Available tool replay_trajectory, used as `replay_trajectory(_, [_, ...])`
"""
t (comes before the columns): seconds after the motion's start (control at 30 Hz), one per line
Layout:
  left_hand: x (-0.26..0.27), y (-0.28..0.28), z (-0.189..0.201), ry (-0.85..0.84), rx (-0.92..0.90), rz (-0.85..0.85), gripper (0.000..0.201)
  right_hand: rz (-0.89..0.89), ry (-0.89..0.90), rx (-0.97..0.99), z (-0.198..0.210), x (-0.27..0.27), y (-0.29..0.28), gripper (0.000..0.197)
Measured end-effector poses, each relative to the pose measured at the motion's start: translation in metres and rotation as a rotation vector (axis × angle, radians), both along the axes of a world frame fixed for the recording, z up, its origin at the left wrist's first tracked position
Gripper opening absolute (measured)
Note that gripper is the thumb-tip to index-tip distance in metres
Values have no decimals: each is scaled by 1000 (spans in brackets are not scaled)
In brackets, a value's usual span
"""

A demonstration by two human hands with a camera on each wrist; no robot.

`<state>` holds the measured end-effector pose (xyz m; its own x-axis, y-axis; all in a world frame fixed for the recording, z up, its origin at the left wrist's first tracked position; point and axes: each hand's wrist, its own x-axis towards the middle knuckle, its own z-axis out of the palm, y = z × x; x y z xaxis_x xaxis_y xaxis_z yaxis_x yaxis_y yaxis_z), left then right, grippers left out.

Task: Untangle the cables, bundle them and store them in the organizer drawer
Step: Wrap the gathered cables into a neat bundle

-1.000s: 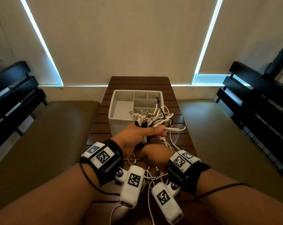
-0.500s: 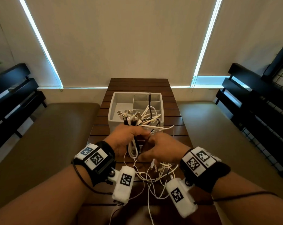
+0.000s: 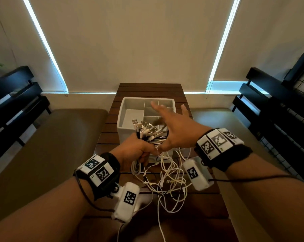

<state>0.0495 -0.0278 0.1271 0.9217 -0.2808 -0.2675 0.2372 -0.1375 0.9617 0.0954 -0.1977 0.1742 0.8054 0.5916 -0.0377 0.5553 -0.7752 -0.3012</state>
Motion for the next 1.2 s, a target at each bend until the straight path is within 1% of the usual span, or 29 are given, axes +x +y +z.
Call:
replay_trajectory(0.03, [-1,0,0,-2,1,1,17,9,-9,-73,-1,1,2,118])
replay_trajectory(0.07, [-1,1,2,-5,0,7,14,22,-16,-107,-5,2,4,104])
replay_trajectory(0.1, [-1,2,2,-5,-13,17,13,34,-21,-83,-8,2,5,84])
replay_trajectory(0.17, [0,4,4,-3,-58,45,8,41,19,85,-15,3,2,39])
replay_trajectory(0.2, [0,6,5,-2,-75,53,7,35,54,153,-17,2,0,21])
replay_trajectory(0.23, [1,7,4,-6,-88,58,9,29,82,185,-18,2,-2,9])
replay_trajectory(0.27, [1,8,3,-11,-97,52,13,32,92,196,-19,2,-4,2])
replay_trajectory(0.3, [1,8,3,-14,-108,47,14,41,94,203,-19,2,-5,4])
replay_trajectory(0.37, [1,7,3,-12,-138,47,5,62,118,219,-17,1,-7,10])
replay_trajectory(0.4, [2,7,2,-14,-152,53,13,68,151,233,-15,1,-9,13])
replay_trajectory(0.47, [5,7,-1,-4,-176,69,35,88,238,287,-12,1,-16,15])
replay_trajectory(0.5, [5,7,-1,-2,-193,76,38,103,273,323,-12,1,-19,15])
replay_trajectory(0.57, [6,8,0,-9,-216,67,29,117,316,423,-15,0,-23,15])
replay_trajectory(0.63, [7,6,1,-20,-214,61,21,97,363,534,-19,-1,-25,24])
replay_trajectory(0.7, [7,5,1,-35,-217,71,21,62,469,639,-21,0,-28,35])
replay_trajectory(0.73, [8,4,1,-41,-214,82,21,54,534,689,-22,0,-30,38])
replay_trajectory(0.8, [9,2,1,-47,-225,118,18,28,636,761,-22,0,-33,37])
replay_trajectory(0.83, [9,-1,1,-41,-236,146,17,1,645,773,-22,0,-33,34])
replay_trajectory(0.87, [10,-4,0,-33,-250,174,15,-25,620,767,-22,1,-31,33])
replay_trajectory(0.9, [10,-7,-2,-26,-267,203,14,-48,558,738,-23,1,-28,34])
replay_trajectory(0.97, [10,-14,-4,-14,-294,247,14,-82,375,664,-28,2,-21,39])
replay_trajectory(1.03, [9,-19,-4,2,-326,273,16,-113,229,662,-35,2,-15,40])
replay_trajectory(1.1, [10,-21,0,10,-354,266,16,-126,228,723,-38,-2,-12,41])
replay_trajectory(1.13, [10,-19,3,6,-354,249,15,-109,241,716,-39,-4,-12,44])
replay_trajectory(1.17, [11,-17,5,3,-347,226,15,-89,224,652,-38,-5,-14,50])
replay_trajectory(1.2, [11,-14,7,2,-336,199,17,-68,174,545,-37,-4,-16,52])
